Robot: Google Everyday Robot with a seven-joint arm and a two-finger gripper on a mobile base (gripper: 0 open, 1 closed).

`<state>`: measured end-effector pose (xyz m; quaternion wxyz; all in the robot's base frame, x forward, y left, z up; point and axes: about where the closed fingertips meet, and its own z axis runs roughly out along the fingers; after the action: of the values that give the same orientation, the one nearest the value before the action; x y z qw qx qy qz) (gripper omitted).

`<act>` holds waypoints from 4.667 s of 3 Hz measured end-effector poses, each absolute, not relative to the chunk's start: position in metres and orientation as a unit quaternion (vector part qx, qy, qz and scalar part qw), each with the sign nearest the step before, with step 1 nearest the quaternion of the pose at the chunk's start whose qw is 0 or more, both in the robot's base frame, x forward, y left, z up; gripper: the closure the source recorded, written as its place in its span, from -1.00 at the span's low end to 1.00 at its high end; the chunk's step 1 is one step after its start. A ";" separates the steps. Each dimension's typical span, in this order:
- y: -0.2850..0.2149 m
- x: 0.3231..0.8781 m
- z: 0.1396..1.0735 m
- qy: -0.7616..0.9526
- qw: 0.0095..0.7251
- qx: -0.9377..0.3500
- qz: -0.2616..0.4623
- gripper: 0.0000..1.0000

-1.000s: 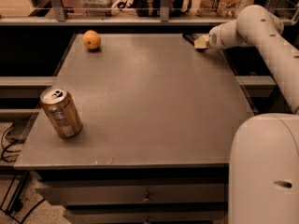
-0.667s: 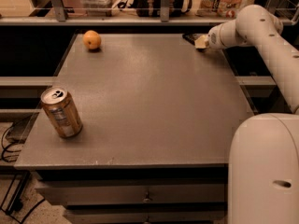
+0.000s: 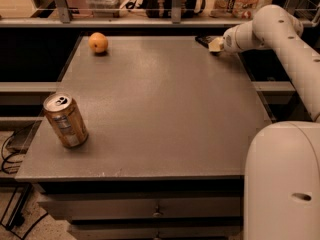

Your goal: Move rxbar chocolate near orange can

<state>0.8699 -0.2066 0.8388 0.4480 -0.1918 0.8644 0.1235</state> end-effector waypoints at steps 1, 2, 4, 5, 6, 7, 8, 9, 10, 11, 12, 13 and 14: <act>-0.207 0.870 0.839 0.864 0.448 -0.192 0.124 1.00; -0.204 0.868 0.842 0.863 0.449 -0.195 0.124 1.00; -0.114 0.802 0.944 0.810 0.471 -0.315 0.151 1.00; -0.101 0.791 0.961 0.799 0.476 -0.334 0.154 1.00; -0.101 0.791 0.961 0.799 0.476 -0.334 0.154 1.00; -0.084 0.784 0.957 0.796 0.465 -0.350 0.166 1.00; -0.057 0.756 0.956 0.788 0.450 -0.374 0.191 1.00; -0.015 0.712 0.944 0.780 0.422 -0.392 0.246 1.00; -0.015 0.711 0.944 0.780 0.421 -0.392 0.246 1.00; -0.002 0.702 0.936 0.784 0.394 -0.410 0.249 1.00; 0.025 0.673 0.929 0.782 0.352 -0.446 0.258 1.00; 0.051 0.631 0.925 0.771 0.312 -0.482 0.278 1.00; 0.066 0.590 0.915 0.764 0.269 -0.508 0.293 1.00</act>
Offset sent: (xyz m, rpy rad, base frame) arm -0.1088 0.1187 0.1663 -0.1062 -0.1478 0.3190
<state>0.5899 0.0659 0.9147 0.2690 -0.5079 0.7643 0.2926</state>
